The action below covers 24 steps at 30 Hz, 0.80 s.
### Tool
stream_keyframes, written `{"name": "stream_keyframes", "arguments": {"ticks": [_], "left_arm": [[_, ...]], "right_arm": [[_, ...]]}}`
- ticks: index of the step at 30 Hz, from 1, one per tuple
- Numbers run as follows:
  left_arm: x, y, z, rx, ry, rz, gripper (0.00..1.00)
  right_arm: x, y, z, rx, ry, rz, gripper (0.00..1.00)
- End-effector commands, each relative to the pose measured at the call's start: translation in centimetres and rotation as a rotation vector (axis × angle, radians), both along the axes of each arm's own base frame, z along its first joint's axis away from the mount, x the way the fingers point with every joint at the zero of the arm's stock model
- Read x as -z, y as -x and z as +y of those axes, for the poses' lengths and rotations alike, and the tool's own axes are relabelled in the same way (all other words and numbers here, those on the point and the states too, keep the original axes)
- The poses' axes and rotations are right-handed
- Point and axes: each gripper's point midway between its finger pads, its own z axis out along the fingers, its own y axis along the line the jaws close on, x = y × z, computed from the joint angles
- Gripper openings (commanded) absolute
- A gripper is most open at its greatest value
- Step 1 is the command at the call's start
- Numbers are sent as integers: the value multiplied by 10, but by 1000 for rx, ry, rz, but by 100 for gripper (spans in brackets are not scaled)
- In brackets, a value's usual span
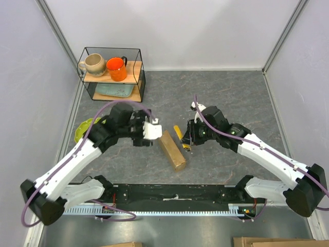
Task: Unpack the express box
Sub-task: Pick up the knife from the center of the board.
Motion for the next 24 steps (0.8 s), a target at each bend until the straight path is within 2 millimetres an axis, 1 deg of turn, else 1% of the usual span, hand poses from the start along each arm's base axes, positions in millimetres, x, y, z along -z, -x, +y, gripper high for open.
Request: {"name": "stream_keyframes", "arguments": {"ticks": [1, 3, 4, 5, 6, 7, 8, 9, 10, 11, 12, 14, 15, 16, 20, 24], "left_arm": [[-45, 17, -7, 306, 11, -387, 100], [-47, 27, -8, 382, 14, -448, 100], [-49, 35, -13, 437, 38, -475, 100], [-45, 42, -14, 478, 42, -515, 100], [-50, 44, -18, 502, 67, -559, 100], [-48, 51, -22, 546, 91, -569, 100], [-40, 54, -22, 573, 81, -582, 100], [-39, 60, -26, 596, 88, -587, 100], [-37, 62, -27, 601, 85, -583, 100], [-37, 62, -28, 592, 86, -571, 99], [-35, 66, -34, 606, 90, -554, 99], [-38, 67, -38, 603, 95, -544, 99], [-38, 66, -40, 602, 95, -535, 98], [-43, 64, -42, 594, 101, -540, 96], [-45, 65, -50, 602, 102, -526, 91], [-39, 60, -52, 582, 82, -501, 89]], "right_arm": [[-18, 39, 20, -210, -111, 104, 6], [-28, 45, 26, -253, -147, 121, 6], [-31, 47, 28, -273, -159, 130, 6], [-37, 52, 31, -305, -179, 143, 6], [-41, 51, 33, -319, -175, 144, 6], [-44, 52, 34, -331, -173, 147, 6], [-48, 53, 35, -345, -175, 151, 6], [-54, 52, 36, -355, -174, 145, 6], [-56, 53, 37, -364, -176, 147, 6], [-63, 53, 38, -373, -186, 137, 6], [-65, 53, 39, -381, -194, 139, 6], [-68, 53, 41, -388, -200, 136, 6], [-66, 53, 42, -389, -197, 143, 6], [-64, 53, 42, -389, -193, 152, 6], [-59, 53, 44, -401, -185, 171, 5], [-59, 54, 45, -414, -190, 173, 5]]}}
